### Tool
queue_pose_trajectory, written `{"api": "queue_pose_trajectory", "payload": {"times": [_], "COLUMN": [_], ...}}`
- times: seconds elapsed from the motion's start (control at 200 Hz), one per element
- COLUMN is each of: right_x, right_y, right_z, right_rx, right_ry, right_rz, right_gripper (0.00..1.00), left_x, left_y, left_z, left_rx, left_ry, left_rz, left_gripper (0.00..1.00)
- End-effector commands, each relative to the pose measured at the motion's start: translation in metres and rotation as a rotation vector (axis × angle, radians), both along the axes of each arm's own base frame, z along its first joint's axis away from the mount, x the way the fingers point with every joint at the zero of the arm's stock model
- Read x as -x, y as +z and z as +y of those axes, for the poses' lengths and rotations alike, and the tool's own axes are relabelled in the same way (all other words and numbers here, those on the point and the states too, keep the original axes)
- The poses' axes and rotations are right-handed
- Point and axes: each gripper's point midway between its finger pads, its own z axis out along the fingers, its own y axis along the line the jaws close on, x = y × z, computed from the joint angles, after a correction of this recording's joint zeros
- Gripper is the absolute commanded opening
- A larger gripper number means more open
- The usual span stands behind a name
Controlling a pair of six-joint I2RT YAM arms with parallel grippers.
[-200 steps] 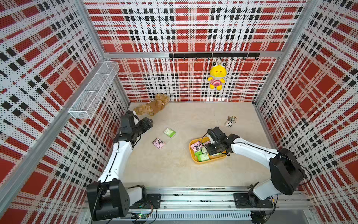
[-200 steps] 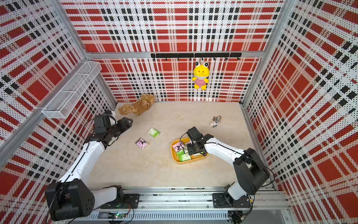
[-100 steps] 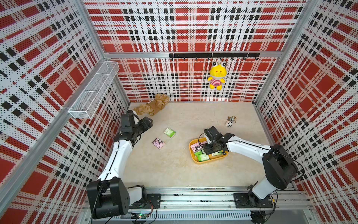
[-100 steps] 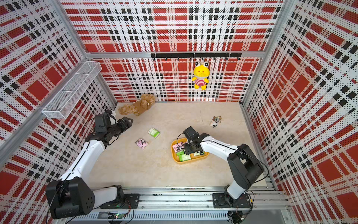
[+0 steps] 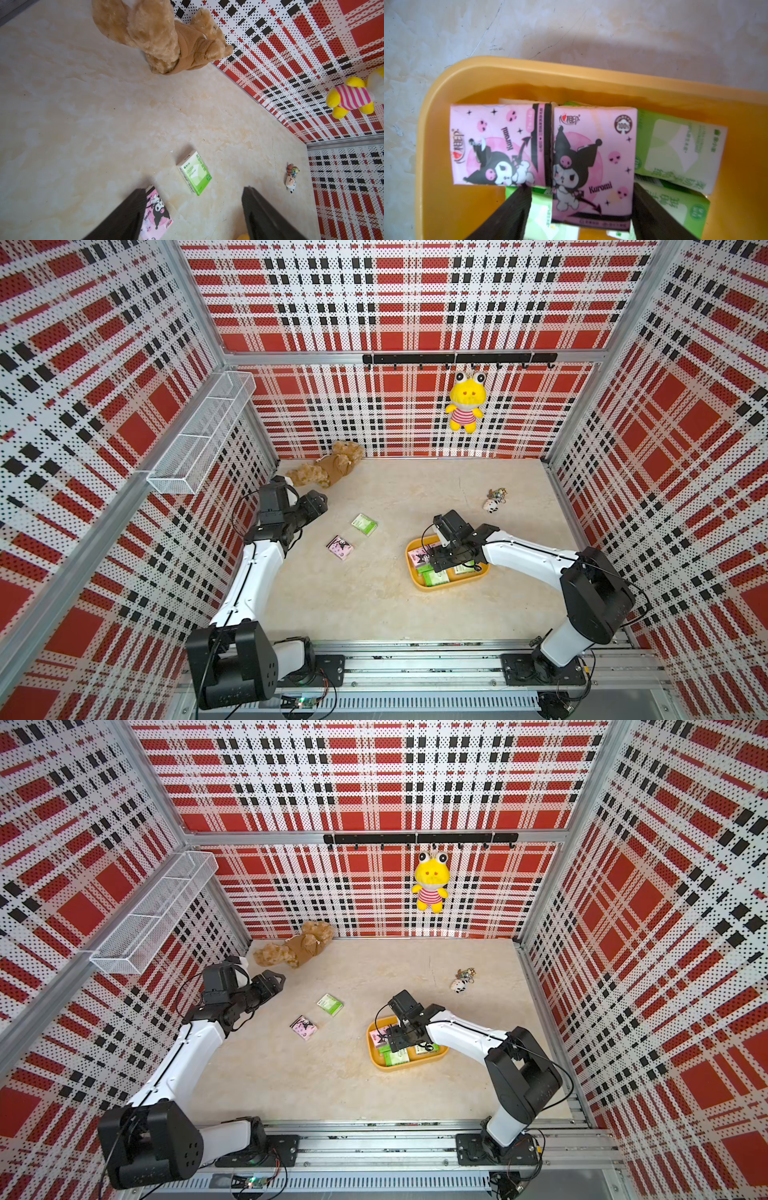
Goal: Put the pocket tissues into the storage box
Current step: Place the pocket tissues in the storage box.
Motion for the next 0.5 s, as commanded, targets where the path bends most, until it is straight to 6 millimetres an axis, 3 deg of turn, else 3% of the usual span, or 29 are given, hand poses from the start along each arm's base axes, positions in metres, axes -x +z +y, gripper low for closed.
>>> {"api": "queue_pose_trajectory", "payload": {"times": [0.0, 0.215, 0.251, 0.281, 0.381, 0.496], "right_x": [-0.009, -0.020, -0.021, -0.021, -0.024, -0.031], "right_y": [0.036, 0.085, 0.091, 0.096, 0.110, 0.116], "right_z": [0.004, 0.006, 0.009, 0.012, 0.031, 0.068], "right_rx": [-0.019, -0.029, -0.034, -0.036, -0.052, -0.093], "right_ry": [0.000, 0.015, 0.024, 0.032, 0.072, 0.128], "right_rz": [-0.077, -0.170, -0.181, -0.192, -0.232, -0.263], "right_gripper": [0.82, 0.87, 0.98, 1.00, 1.00, 1.00], "left_x": [-0.005, -0.005, -0.005, -0.005, -0.003, -0.002], "left_y": [0.020, 0.024, 0.023, 0.023, 0.023, 0.025], "left_z": [0.002, 0.002, 0.002, 0.002, 0.003, 0.010], "left_rx": [-0.016, -0.011, -0.011, -0.010, -0.003, -0.011], "left_ry": [-0.003, 0.000, 0.001, 0.002, 0.011, 0.042], "left_rz": [-0.054, -0.063, -0.061, -0.061, -0.061, -0.061], "left_gripper": [0.79, 0.79, 0.80, 0.79, 0.80, 0.80]}}
